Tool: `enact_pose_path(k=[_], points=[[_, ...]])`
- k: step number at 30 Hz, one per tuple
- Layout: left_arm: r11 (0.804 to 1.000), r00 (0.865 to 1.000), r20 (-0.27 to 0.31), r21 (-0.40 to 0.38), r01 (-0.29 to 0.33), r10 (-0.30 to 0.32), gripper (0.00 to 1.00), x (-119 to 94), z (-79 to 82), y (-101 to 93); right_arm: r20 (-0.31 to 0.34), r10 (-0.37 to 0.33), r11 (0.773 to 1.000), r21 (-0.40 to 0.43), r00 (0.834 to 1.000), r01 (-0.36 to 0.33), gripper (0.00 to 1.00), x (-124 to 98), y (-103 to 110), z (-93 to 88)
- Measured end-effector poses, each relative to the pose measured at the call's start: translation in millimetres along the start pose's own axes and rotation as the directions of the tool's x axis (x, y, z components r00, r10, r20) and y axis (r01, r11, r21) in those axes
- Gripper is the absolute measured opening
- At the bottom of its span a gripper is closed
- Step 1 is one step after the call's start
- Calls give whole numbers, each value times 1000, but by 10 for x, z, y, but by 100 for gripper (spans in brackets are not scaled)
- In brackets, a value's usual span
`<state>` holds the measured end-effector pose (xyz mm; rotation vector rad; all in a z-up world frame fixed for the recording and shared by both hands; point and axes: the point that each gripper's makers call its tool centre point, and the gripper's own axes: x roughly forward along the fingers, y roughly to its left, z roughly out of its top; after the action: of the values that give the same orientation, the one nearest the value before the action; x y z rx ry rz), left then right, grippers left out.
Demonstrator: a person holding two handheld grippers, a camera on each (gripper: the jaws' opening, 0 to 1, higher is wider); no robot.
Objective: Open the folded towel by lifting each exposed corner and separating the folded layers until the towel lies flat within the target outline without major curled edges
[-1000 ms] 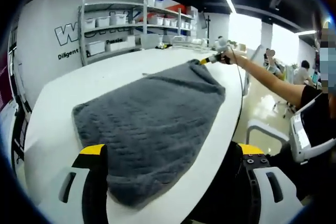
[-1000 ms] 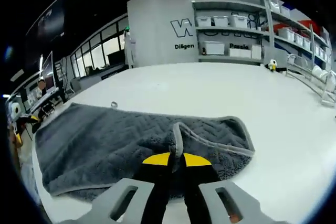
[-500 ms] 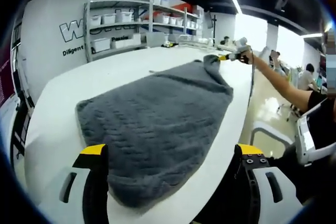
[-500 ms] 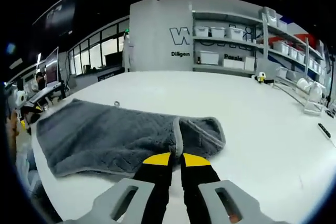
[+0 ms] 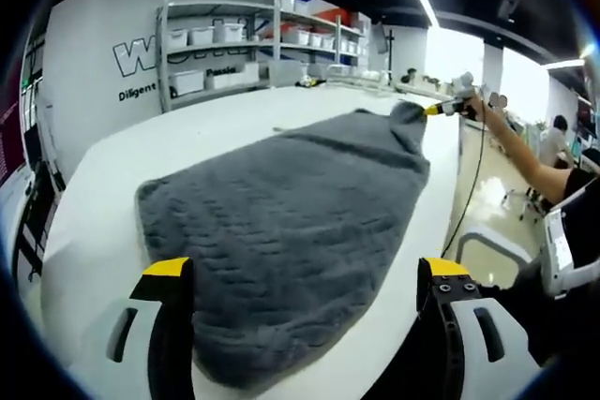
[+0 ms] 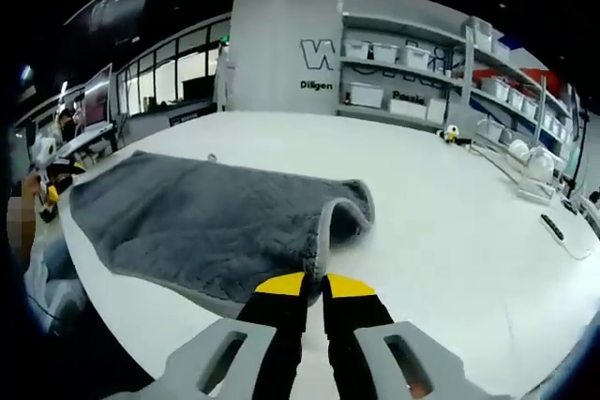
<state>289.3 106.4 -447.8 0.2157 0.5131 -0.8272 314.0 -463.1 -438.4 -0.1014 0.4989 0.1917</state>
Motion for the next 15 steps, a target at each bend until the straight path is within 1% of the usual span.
enact_pose_path(k=[3, 4, 5, 8, 10, 11, 12, 15], points=[[1000, 1000, 12, 5, 1, -1, 97, 0, 32, -17, -33, -39, 999, -35, 999, 38, 3, -85, -57, -89], [1000, 1000, 12, 7, 5, -5, 97, 6, 32, -31, -59, -67, 996, -63, 996, 63, 3, -110, -98, -156], [1000, 1000, 12, 9, 7, -7, 97, 12, 30, -41, -77, -78, 994, -81, 994, 71, 3, -117, -108, -205], [1000, 1000, 5, 14, 14, -14, 97, 26, 21, -67, -126, -85, 992, -103, 988, 73, 3, -93, -123, -339], [1000, 1000, 6, 15, 17, -17, 96, 31, 21, -79, -155, -87, 991, -114, 984, 70, 3, -79, -141, -409], [1000, 1000, 6, 15, 18, -18, 96, 32, 22, -81, -160, -88, 991, -115, 983, 70, 3, -78, -143, -421], [1000, 1000, 8, 15, 19, -19, 96, 28, 30, -77, -191, -94, 989, -131, 977, 70, 3, -85, -158, -489], [1000, 1000, 0, 19, 20, -20, 96, 24, 17, -87, -223, -116, 983, -163, 968, 80, 3, -108, -180, -576]])
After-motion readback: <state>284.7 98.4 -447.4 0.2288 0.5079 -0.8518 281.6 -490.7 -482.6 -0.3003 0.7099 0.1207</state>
